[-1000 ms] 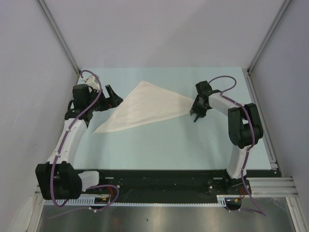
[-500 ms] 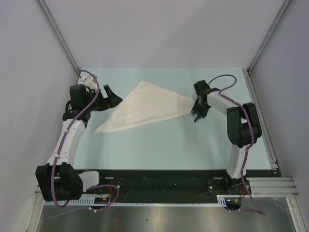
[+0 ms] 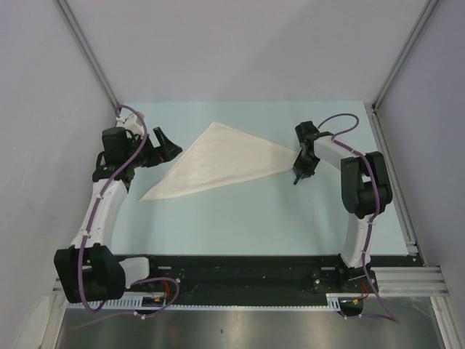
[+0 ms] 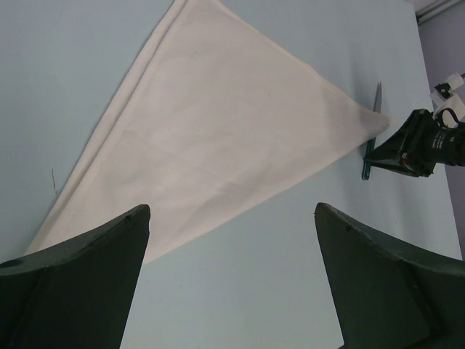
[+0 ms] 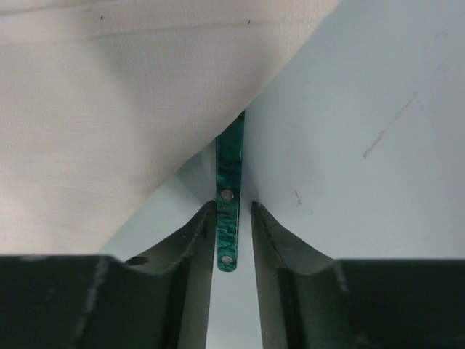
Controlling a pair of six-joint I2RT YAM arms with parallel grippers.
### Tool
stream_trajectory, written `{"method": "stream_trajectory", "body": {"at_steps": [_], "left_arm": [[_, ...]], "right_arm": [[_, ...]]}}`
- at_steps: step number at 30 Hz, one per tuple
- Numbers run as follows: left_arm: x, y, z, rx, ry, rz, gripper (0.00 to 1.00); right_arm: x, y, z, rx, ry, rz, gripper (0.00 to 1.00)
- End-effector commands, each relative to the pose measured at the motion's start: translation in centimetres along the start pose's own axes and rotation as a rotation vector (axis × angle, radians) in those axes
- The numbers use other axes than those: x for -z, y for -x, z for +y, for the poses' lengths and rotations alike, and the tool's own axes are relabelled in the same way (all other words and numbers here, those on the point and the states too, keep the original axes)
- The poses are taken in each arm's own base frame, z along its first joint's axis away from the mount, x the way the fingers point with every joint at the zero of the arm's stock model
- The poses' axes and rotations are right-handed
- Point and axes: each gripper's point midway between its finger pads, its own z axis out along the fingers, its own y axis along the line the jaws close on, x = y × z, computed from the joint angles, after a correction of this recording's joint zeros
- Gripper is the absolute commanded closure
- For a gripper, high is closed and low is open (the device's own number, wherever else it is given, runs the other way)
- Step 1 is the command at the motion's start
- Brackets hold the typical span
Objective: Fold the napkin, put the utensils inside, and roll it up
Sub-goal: Grab a utensil with the right arm, then pass the utensil from the right arm to the left
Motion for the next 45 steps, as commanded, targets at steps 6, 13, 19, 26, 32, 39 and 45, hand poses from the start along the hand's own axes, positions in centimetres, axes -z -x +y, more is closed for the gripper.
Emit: {"method": "stream_trajectory", "body": {"at_steps": [6,13,19,26,32,39,45], "left_arm": [[0.2,0.7,0.3,0.001,-0.014,-0.027,0.0],[0.2,0.7,0.2,0.006,-0.026,-0.025,0.0],[0.2,0.7,0.4,0.014,-0.027,-0.026,0.0],[0.3,0.7,0.3,0.018,-0.034,-0.035,0.0],[0.3,0.8,0.5,0.009,-0.035,-0.046,0.0],[-0.8,0.3,-0.2,0.068,-0.107,-0.043,0.0],[-3.8,-1.9,-2.4,0.168,-0.236,0.053,0.02]], "right_arm": [[-2.1,0.7,-4.1,-0.069,-0.068,0.022,0.92],[-0.9,1.9,-9.5,-0.16,-0.113,-0.004,1.0],[2.9,3.9,-8.2,-0.185,-0.043,-0.085,1.0],[9.9,4.6,1.5,-0.076,0.142,-0.244,1.0],[10.1,2.0,10.7,0.267,0.359,-0.197,1.0],[11.8,-3.3,18.2,0.72,0.569,-0.211,1.0],[13.5,-7.9,19.7,1.029,0.699,-0.204,1.0]]}}
